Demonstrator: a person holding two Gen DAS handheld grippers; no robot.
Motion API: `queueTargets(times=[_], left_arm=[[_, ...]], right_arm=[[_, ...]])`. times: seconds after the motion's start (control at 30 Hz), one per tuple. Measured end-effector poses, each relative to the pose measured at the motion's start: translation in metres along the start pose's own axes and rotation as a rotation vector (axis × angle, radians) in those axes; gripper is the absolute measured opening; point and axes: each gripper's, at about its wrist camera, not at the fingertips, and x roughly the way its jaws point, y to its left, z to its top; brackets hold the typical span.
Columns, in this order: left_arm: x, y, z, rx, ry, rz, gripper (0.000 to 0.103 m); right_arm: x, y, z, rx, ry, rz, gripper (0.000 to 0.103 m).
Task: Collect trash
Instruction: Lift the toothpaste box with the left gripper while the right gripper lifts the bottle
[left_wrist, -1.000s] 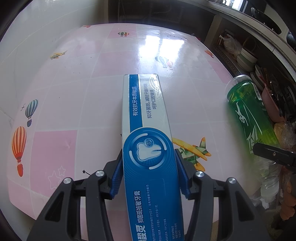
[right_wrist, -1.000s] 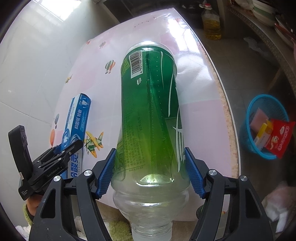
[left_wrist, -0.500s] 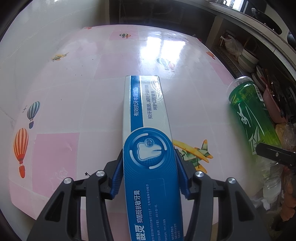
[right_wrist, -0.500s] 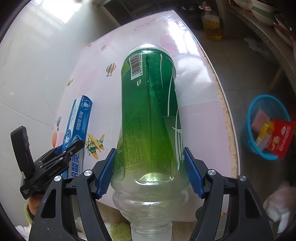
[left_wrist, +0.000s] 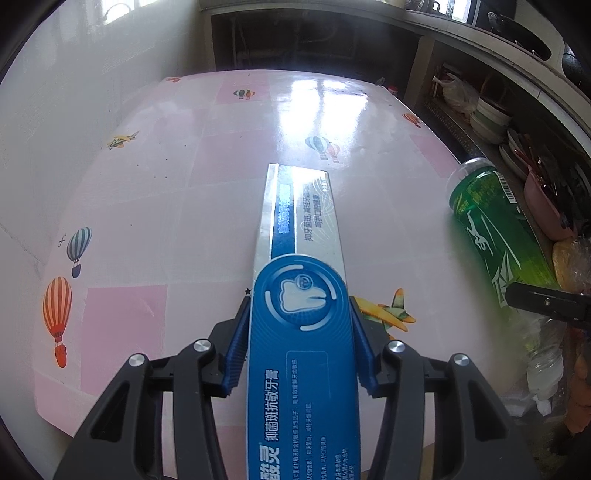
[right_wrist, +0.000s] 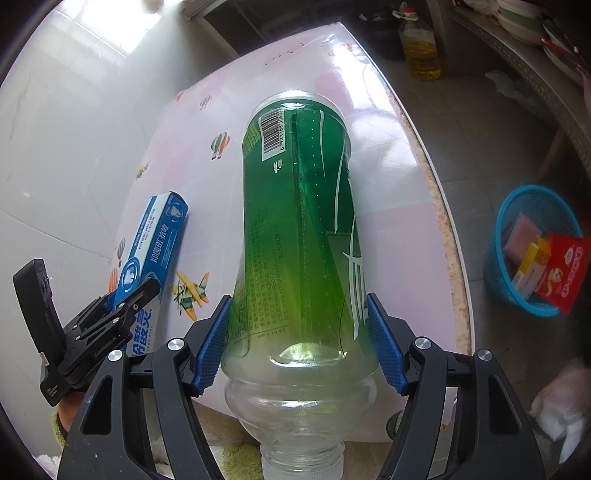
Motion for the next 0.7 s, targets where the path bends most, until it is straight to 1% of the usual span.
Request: queueTargets(times=[0.7], left_arm=[[-0.023,-0.02,-0.005,0.049,-0.085,0.049,0.047]], right_arm=[[-0.004,-0.004,0.002,-0.003,-0.006,-0.005,0.066]])
